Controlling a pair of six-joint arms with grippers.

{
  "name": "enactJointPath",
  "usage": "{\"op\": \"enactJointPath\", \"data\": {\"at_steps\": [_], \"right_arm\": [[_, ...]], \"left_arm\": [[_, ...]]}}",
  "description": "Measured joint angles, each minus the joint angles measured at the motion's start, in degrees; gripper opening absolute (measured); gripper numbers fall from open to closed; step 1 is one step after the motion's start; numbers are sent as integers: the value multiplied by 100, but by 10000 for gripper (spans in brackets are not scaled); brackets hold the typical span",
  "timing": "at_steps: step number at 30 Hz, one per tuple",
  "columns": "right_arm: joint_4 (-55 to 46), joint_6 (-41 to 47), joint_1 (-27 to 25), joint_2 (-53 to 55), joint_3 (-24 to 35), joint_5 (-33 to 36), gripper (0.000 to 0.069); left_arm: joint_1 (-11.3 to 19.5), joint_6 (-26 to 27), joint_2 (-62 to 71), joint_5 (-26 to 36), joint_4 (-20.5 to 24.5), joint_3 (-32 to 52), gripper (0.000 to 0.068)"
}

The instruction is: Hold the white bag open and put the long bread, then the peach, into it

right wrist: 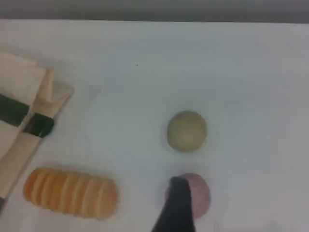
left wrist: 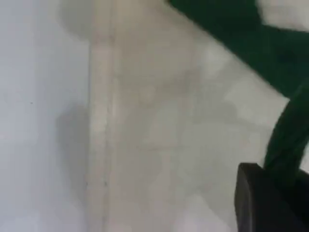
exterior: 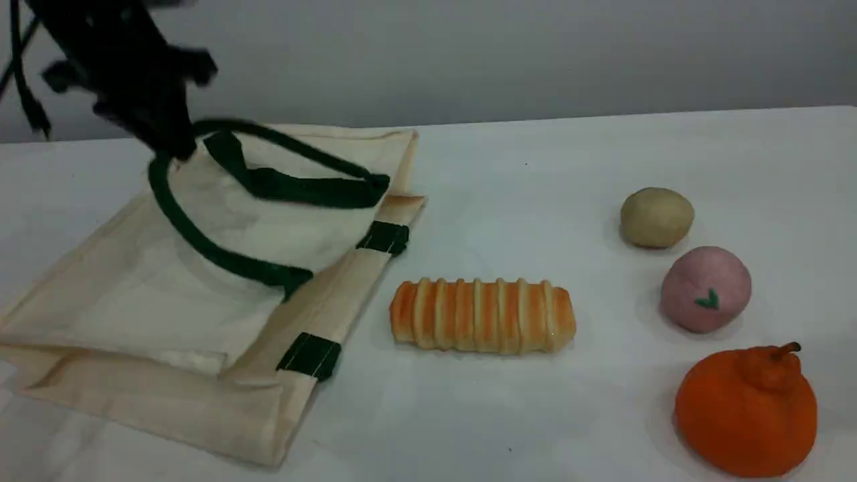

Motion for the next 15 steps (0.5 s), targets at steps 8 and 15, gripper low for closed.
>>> {"op": "enactJointPath", "data": {"at_steps": [8, 15], "right_arm": [[0, -190, 5, 367, 0, 27, 590], [116, -357, 5, 1018, 0, -12, 590]], "left_arm": [[4, 706, -126, 1476, -229, -1252, 98], [4, 1203, -430, 1500, -839, -1519, 98]]}}
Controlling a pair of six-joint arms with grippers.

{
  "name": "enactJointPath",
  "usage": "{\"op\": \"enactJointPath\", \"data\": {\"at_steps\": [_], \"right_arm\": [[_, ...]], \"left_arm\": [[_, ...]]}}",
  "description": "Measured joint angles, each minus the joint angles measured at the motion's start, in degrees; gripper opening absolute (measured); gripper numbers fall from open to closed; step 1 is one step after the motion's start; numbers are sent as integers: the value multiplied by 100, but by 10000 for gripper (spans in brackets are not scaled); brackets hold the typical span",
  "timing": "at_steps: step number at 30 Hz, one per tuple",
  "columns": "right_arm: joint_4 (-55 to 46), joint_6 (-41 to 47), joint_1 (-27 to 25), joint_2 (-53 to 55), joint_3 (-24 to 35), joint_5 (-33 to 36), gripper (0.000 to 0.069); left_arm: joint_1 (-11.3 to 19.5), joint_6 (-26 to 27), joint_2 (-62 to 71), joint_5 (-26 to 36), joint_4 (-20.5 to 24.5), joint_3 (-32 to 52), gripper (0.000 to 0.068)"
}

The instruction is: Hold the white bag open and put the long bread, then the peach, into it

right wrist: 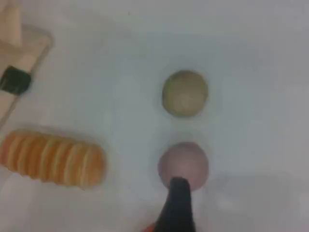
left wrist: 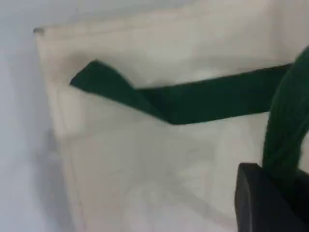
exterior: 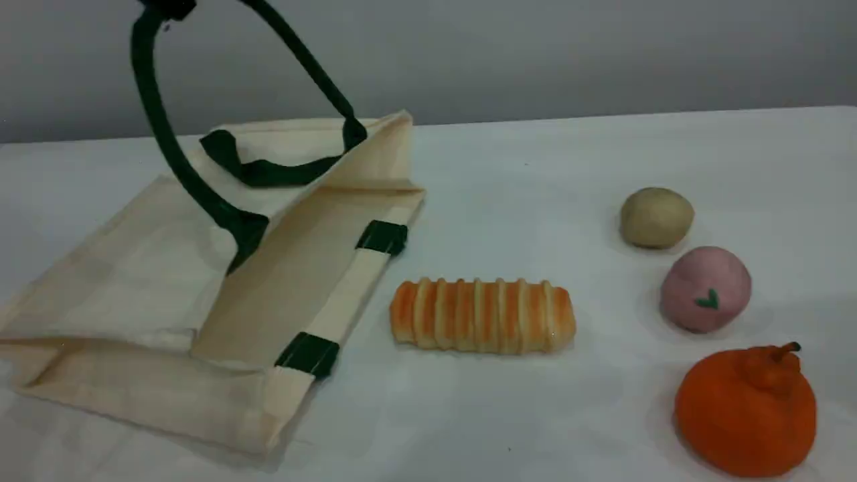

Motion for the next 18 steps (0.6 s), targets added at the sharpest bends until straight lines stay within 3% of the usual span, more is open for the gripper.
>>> {"op": "enactJointPath", "data": {"at_steps": [6, 12, 18], "right_arm": [[227, -777, 407, 491, 0, -38, 590], [227, -1833, 1240, 987, 0, -159, 590], [227, -3076, 2075, 1533, 0, -176, 590]], "left_arm": [[0, 230, -357, -5, -243, 5, 98], [0, 255, -912, -5, -336, 5, 98], [0, 671, -1423, -5, -339, 5, 98]]}}
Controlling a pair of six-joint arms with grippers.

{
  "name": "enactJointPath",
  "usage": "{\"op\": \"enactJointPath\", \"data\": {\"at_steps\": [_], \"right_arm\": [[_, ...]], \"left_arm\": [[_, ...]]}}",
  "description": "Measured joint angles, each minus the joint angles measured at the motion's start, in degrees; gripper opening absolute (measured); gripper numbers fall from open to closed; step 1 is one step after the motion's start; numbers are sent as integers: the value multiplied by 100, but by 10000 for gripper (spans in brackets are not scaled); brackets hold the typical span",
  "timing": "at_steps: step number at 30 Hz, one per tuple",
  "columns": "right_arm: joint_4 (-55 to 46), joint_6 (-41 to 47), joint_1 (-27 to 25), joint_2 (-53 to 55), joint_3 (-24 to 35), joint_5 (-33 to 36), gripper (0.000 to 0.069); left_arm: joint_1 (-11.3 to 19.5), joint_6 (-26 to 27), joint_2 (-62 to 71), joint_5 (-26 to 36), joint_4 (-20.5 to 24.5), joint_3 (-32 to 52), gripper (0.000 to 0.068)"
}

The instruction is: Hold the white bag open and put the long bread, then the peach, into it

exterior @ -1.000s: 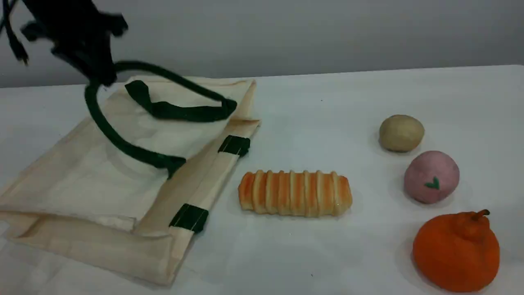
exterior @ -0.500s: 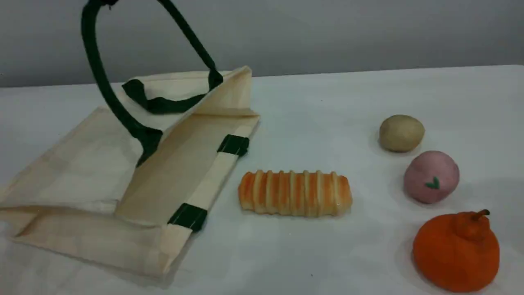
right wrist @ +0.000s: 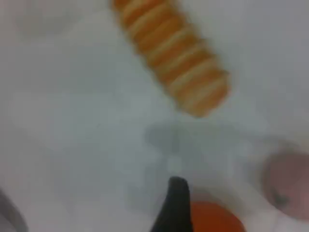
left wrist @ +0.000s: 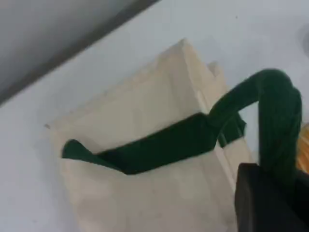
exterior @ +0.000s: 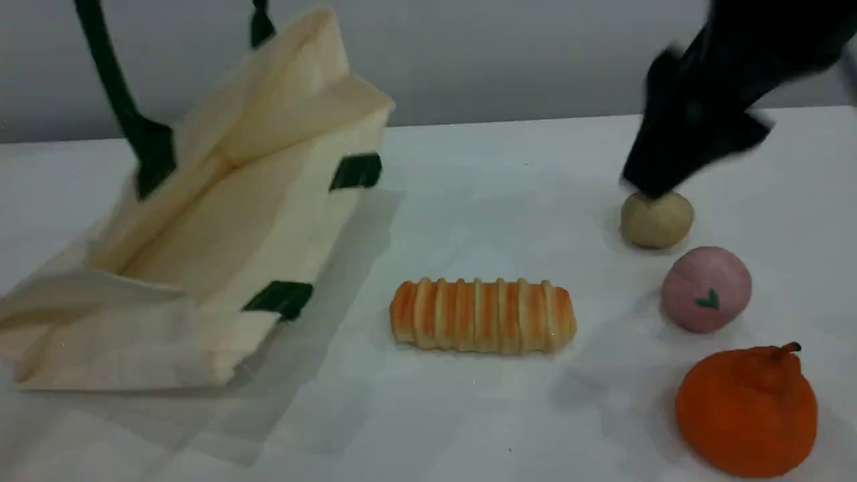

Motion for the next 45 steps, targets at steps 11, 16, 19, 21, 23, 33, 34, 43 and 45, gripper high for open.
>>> {"op": "enactJointPath", "data": {"at_steps": [11, 16, 19, 21, 23, 33, 34, 43, 45], "right_arm": [[48, -1262, 566, 976, 0, -479, 590], [308, -1256, 640, 1308, 0, -1127, 590], [296, -1278, 671, 1521, 0, -1560, 590], [287, -1405, 714, 1675, 0, -1814, 590], [294, -1540, 735, 1838, 0, -1995, 590], [294, -1514, 1078, 2510, -172, -2918, 590], [294, -1491, 1089, 2546, -228, -2918, 590], [270, -1493, 1102, 3037, -591, -3003, 590], [270, -1497, 1102, 3136, -681, -3005, 590]], "left_arm": [[0, 21, -345, -5, -12, 11, 98], [0, 57, -336, -16, -12, 11, 98], [0, 96, -336, -16, -12, 11, 98], [0, 96, -336, -16, -12, 13, 98], [0, 96, -336, -16, -12, 13, 98], [0, 96, -336, -16, -6, 18, 98], [0, 96, -336, -16, -6, 18, 98], [0, 83, -333, -16, -6, 18, 98], [0, 83, -333, -16, -6, 18, 98]]}}
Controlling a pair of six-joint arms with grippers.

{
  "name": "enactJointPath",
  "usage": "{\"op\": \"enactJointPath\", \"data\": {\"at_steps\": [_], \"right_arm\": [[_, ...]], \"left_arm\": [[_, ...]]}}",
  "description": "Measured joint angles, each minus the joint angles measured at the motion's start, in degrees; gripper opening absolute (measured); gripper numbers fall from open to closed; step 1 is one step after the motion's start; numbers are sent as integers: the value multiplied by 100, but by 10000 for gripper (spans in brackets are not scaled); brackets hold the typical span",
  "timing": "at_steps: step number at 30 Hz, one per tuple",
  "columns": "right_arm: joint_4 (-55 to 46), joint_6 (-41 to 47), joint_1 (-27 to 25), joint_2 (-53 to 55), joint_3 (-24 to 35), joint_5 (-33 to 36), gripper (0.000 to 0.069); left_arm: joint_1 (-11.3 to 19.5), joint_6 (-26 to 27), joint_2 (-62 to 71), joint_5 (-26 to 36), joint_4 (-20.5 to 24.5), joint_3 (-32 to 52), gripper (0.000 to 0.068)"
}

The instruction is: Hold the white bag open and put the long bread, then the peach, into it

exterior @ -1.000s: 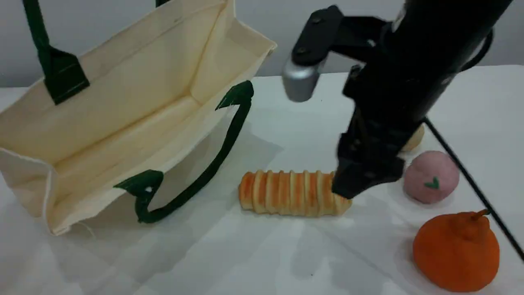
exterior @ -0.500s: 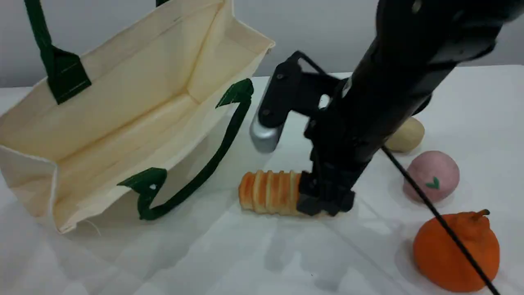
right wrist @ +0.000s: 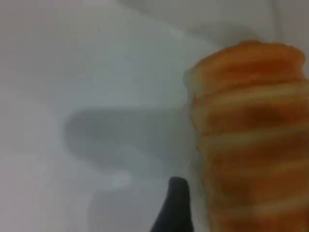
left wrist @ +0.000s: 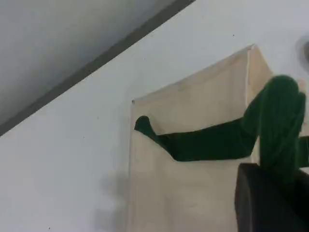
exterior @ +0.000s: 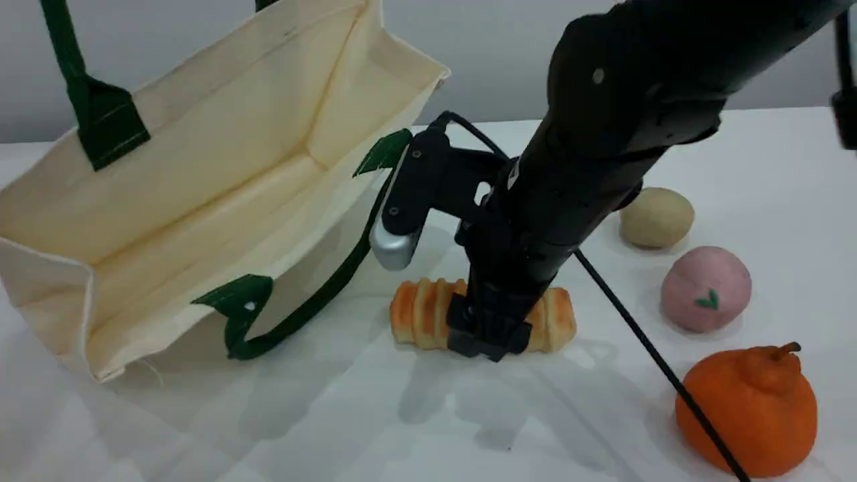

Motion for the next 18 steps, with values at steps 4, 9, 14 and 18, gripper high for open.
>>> {"op": "enactJointPath", "data": {"at_steps": [4, 9, 14, 18], "right_arm": [[-7, -18, 0, 173, -141, -28, 590], [-9, -25, 0, 297, -189, -156, 584], [-14, -42, 0, 413, -196, -278, 521], [-14, -42, 0, 537, -196, -383, 426]], "left_arm": [[0, -5, 0, 0, 0, 0, 98], [0, -5, 0, 0, -6, 0, 98], [0, -5, 0, 0, -24, 0, 98], [0, -5, 0, 0, -24, 0, 98]]}}
